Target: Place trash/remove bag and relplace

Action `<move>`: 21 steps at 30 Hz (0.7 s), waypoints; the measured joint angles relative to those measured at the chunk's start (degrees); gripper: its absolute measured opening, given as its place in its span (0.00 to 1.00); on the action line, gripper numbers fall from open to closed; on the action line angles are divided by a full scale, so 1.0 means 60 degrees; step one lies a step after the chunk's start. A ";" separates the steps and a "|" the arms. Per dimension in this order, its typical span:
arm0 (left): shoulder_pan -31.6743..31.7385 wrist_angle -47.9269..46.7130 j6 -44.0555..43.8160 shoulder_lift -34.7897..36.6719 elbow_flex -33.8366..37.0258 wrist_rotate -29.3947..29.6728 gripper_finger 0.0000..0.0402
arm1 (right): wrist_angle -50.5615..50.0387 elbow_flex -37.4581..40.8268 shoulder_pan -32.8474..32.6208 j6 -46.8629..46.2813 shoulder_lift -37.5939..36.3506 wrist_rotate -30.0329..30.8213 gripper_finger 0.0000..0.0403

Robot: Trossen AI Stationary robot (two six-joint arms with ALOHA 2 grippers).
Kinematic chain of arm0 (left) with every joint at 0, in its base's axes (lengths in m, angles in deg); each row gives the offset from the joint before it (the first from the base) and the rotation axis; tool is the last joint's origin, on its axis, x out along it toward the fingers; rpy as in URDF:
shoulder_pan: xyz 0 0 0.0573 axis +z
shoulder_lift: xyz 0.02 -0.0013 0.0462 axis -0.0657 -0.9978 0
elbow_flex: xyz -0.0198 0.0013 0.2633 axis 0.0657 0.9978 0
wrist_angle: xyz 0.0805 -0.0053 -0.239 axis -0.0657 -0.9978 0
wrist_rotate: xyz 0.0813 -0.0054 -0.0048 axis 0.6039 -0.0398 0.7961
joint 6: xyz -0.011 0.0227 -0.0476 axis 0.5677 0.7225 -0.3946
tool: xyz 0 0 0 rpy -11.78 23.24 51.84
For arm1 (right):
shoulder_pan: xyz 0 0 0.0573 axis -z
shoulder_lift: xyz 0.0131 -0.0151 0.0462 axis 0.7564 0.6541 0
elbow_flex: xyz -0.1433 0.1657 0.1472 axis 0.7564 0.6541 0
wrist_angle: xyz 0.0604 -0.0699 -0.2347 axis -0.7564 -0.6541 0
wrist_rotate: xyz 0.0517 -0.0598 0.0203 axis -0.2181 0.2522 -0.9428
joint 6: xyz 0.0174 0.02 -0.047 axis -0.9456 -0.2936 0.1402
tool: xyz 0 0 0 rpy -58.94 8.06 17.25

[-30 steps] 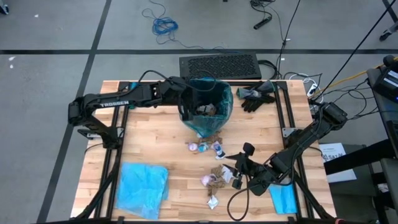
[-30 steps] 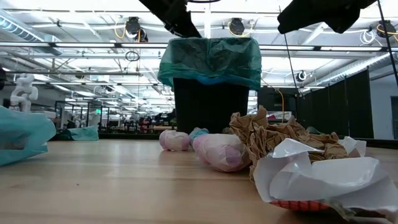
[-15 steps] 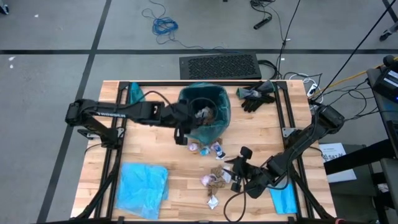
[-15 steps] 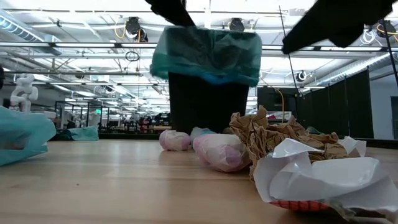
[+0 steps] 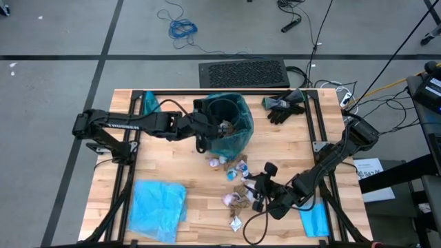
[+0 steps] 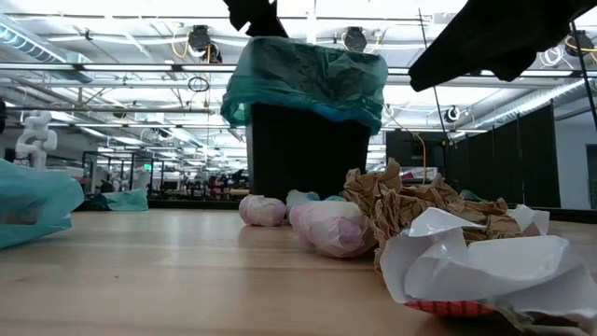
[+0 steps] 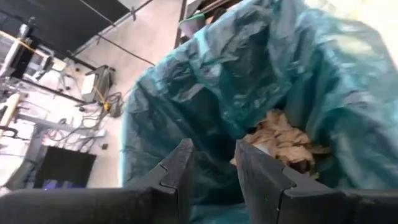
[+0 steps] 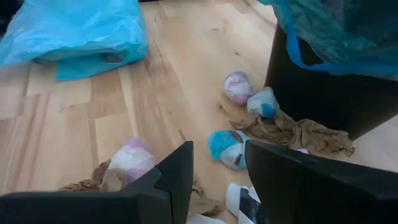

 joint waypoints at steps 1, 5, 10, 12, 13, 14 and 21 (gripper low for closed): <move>-0.0093 -0.0008 -0.0071 0.0005 0.0000 -0.0016 0.29 | 0.0038 0.0000 0.0000 0.0060 0.0000 -0.0002 0.34; -0.0502 0.0003 -0.0105 0.0022 0.0000 -0.0053 0.29 | 0.0057 0.0000 0.0013 0.0134 0.0000 0.0002 0.34; -0.0753 -0.0006 -0.0087 0.0022 0.0000 0.0036 0.29 | 0.0088 0.0000 0.0049 0.0148 0.0000 0.0001 0.34; -0.0763 -0.0020 -0.0087 0.0022 0.0000 0.0045 0.29 | 0.0247 0.0000 0.0051 0.0222 0.0000 0.0017 0.34; -0.0759 -0.0035 -0.0087 0.0022 -0.0001 0.0051 0.29 | 0.0391 0.0000 0.0050 0.0332 0.0000 0.0182 0.34; -0.0759 -0.0036 -0.0089 0.0022 0.0000 0.0055 0.29 | 0.0660 0.0000 0.0000 0.0525 0.0001 0.0668 0.34; -0.0759 -0.0069 -0.0065 0.0026 0.0000 0.0070 0.29 | 0.2708 -0.0011 -0.0865 0.1466 0.0338 0.5684 0.06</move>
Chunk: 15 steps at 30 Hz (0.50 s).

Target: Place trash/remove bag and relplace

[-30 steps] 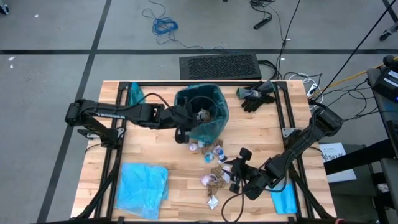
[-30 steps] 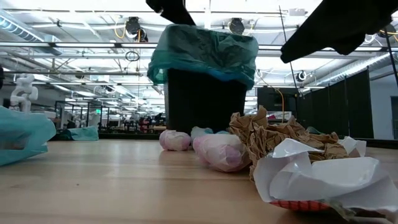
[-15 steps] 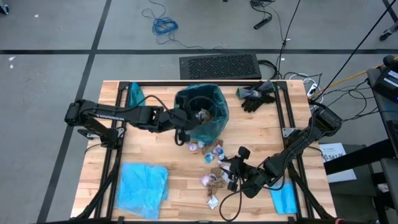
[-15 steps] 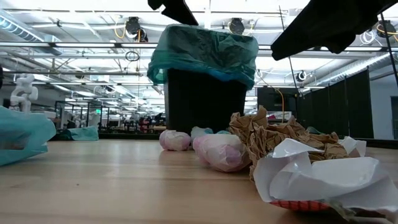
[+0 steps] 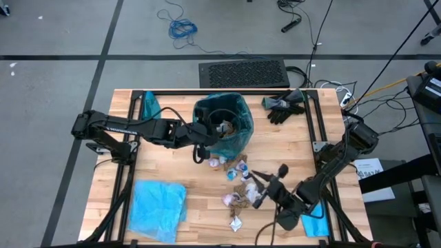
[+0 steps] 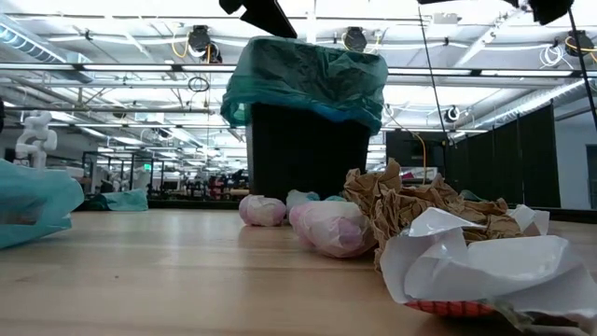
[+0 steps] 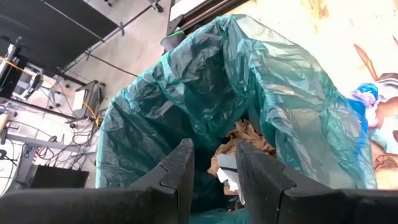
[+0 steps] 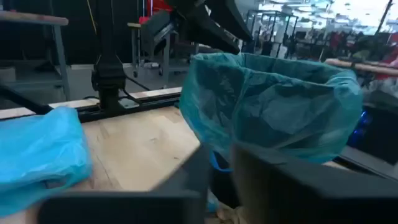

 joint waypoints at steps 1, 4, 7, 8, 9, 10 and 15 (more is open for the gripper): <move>0.0000 0.0004 0.0011 0.0000 0.0000 0.0000 0.29 | -0.0020 0.0000 0.0042 -0.0082 0.0029 -0.0222 0.03; 0.0044 0.0007 0.0137 0.0000 0.0000 0.0000 0.29 | -0.0031 0.0004 0.0150 -0.0261 0.0077 -0.0970 0.01; 0.0044 0.0013 0.0149 0.0000 0.0000 0.0000 0.29 | 0.0443 0.0004 0.0184 0.0071 0.0074 -0.1063 0.00; 0.0044 0.0025 0.0149 0.0000 0.0000 0.0000 0.29 | 0.0865 0.0007 0.0153 0.0380 0.0074 -0.0861 0.00; 0.0044 0.0033 0.0149 0.0000 0.0000 0.0000 0.29 | 0.1488 0.0011 0.0089 0.0804 0.0086 -0.0334 0.00; 0.0044 0.0033 0.0149 0.0000 0.0000 0.0000 0.29 | 0.2277 0.0008 -0.0005 0.1235 0.0131 0.0431 0.00; 0.0082 0.0062 0.0160 0.0000 0.0000 -0.0002 0.29 | 0.2976 0.0003 0.0035 0.1638 0.0183 0.0987 0.00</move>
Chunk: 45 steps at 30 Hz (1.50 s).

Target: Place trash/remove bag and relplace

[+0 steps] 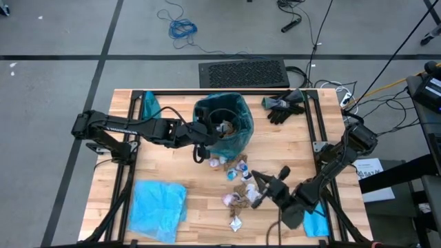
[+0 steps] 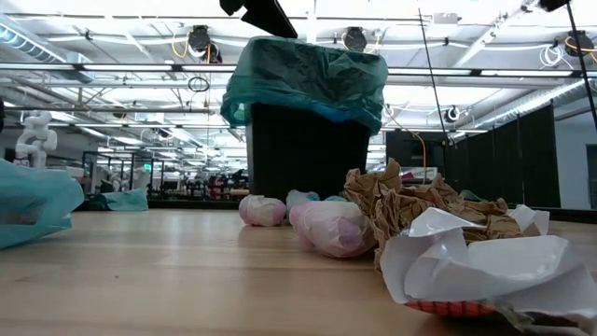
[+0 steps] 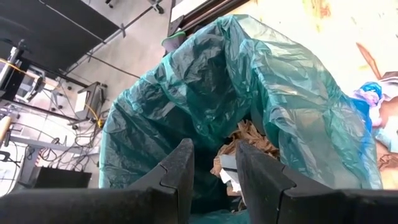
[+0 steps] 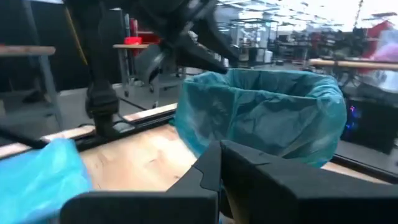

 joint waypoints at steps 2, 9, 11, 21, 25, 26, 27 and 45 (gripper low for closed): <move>0.0027 0.0001 -0.0004 0.0007 0.0000 0.0002 0.29 | 0.0025 -0.0018 0.0148 0.0485 0.0018 -0.0325 0.00; 0.0086 -0.0015 0.0000 0.0007 0.0000 -0.0005 0.29 | 0.3890 -0.0039 0.0652 0.5405 0.0015 -0.6345 0.00; 0.0086 -0.0031 0.0004 0.0007 0.0000 -0.0005 0.29 | 0.4944 -0.0041 0.0746 0.6523 0.0011 -0.6450 0.00; 0.0414 -0.0135 0.0007 0.0007 0.0004 0.0139 0.29 | 0.9592 -0.0054 0.1825 0.9650 0.0153 -0.6015 0.00; 0.0398 -0.0137 0.0015 0.0007 0.0004 0.0133 0.29 | 0.9020 -0.0054 0.2053 0.9183 0.0146 -0.5924 0.00; 0.0410 -0.0146 0.0028 0.0007 0.0004 0.0134 0.29 | 0.8902 -0.0058 0.2075 0.9136 0.0146 -0.5443 0.00; 0.0414 -0.0155 0.0036 0.0007 0.0004 0.0138 0.29 | 0.8877 -0.0106 0.2107 0.9131 0.0149 -0.4405 0.00; -0.1141 -0.0739 -0.1455 0.0018 0.0183 -0.2253 0.29 | 0.5095 -0.0152 0.1573 0.7671 0.0139 -0.3311 0.00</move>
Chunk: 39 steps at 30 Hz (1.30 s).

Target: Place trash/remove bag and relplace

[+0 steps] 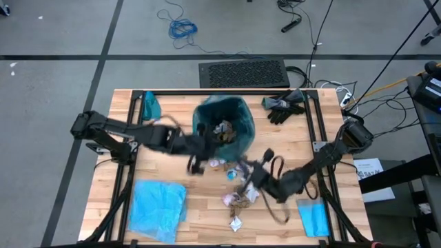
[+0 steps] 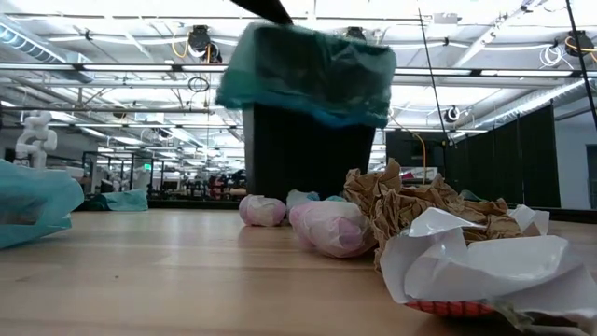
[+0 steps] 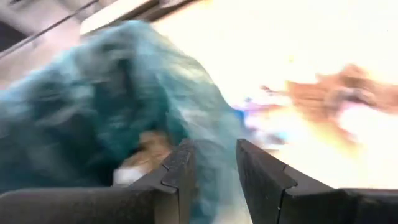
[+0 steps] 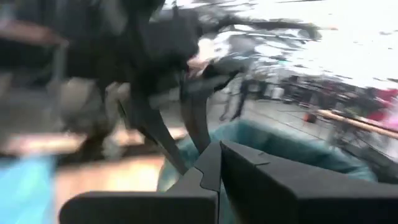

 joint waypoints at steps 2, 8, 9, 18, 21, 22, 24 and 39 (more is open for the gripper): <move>-0.0549 -0.0017 -0.0003 -0.0004 0.0248 -0.0053 0.29 | -0.1806 0.0000 -0.0347 -0.1542 0.0000 -0.0288 0.00; -0.1421 0.0429 -0.0046 -0.0011 0.0564 0.1177 0.29 | -0.5070 0.0000 -0.0332 -0.5398 0.0001 -0.0480 0.00; -0.1403 0.0519 -0.0011 -0.0011 0.0589 0.1492 0.29 | -0.5076 0.0000 -0.0198 -0.5435 -0.0016 -0.0631 0.00; -0.0184 0.0678 0.0980 -0.0018 0.0910 0.3039 0.29 | -0.5501 0.0000 0.1454 -0.6140 -0.0181 -0.3546 0.00; -0.0134 0.0727 0.1578 0.0120 0.0652 0.3654 0.29 | -0.6016 0.0000 0.1896 -0.6586 -0.0179 -0.4238 0.00; -0.0174 0.0832 0.1712 0.0180 0.0518 0.3655 0.29 | -0.6089 0.0000 0.2004 -0.6645 -0.0179 -0.4246 0.00; -0.0315 0.0826 0.1743 0.0411 0.0454 0.3646 0.29 | -0.6180 0.0000 0.2205 -0.6654 -0.0179 -0.4275 0.00; -0.2252 -0.0946 -0.1674 0.0601 0.0855 0.2154 0.29 | -0.6219 0.0002 0.3737 -0.6492 -0.0179 -0.5310 0.00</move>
